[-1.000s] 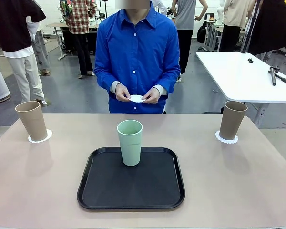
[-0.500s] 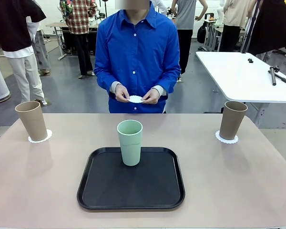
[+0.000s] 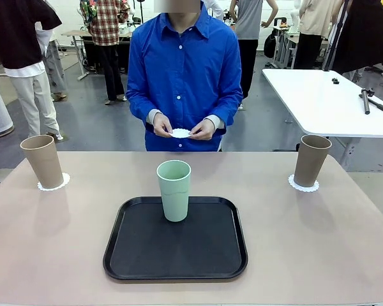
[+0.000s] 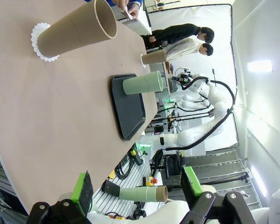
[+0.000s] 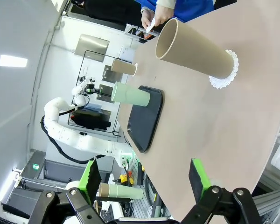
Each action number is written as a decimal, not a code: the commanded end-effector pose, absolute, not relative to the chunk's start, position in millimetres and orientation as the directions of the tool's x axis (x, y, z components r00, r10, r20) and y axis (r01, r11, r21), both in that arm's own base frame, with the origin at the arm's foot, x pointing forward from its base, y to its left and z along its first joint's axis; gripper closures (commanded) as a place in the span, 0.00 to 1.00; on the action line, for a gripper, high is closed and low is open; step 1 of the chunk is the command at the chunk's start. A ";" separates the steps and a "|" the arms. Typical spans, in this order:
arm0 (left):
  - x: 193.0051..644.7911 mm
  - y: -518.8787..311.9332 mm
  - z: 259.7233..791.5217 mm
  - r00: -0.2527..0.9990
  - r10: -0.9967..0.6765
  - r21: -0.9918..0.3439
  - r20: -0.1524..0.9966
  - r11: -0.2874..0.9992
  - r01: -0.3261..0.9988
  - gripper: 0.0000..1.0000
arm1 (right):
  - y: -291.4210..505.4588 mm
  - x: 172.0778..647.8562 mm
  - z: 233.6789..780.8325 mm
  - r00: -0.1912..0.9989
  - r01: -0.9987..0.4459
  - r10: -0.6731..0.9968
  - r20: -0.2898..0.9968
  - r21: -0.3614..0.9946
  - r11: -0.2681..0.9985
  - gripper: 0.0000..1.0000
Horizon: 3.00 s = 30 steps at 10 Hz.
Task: Place coasters on the table and set cups on them.
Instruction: Take one Reusable plastic cup from the Flat Tray and place it on a coaster set by the human.
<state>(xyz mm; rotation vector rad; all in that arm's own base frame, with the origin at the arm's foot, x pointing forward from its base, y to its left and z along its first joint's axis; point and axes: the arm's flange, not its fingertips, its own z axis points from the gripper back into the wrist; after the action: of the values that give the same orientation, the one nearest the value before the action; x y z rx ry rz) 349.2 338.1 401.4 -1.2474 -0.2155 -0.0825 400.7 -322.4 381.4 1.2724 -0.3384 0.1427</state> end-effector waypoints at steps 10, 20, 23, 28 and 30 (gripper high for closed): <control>347.6 337.9 403.4 0.977 0.059 -0.930 0.207 0.322 0.178 0.00 | -319.9 401.6 381.7 0.944 -0.285 -0.081 0.321 0.912 0.293 0.00; 347.6 337.9 403.4 0.977 0.059 -0.930 0.207 0.322 0.178 0.00 | -319.9 401.6 381.7 0.944 -0.285 -0.081 0.321 0.912 0.293 0.00; 347.6 337.9 403.4 0.977 0.059 -0.930 0.207 0.322 0.178 0.00 | -319.9 401.6 381.7 0.944 -0.285 -0.081 0.321 0.912 0.293 0.00; 347.6 337.9 403.4 0.977 0.059 -0.930 0.207 0.322 0.178 0.00 | -319.9 401.6 381.7 0.944 -0.285 -0.081 0.321 0.912 0.293 0.00; 347.6 337.9 403.4 0.977 0.059 -0.930 0.207 0.322 0.178 0.00 | -319.9 401.6 381.7 0.944 -0.285 -0.081 0.321 0.912 0.293 0.00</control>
<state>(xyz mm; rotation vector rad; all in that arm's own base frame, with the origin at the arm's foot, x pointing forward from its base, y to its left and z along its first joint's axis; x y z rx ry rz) 349.2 338.1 401.4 -1.2474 -0.2155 -0.0825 401.3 -321.7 381.4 1.2731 -0.3373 0.1441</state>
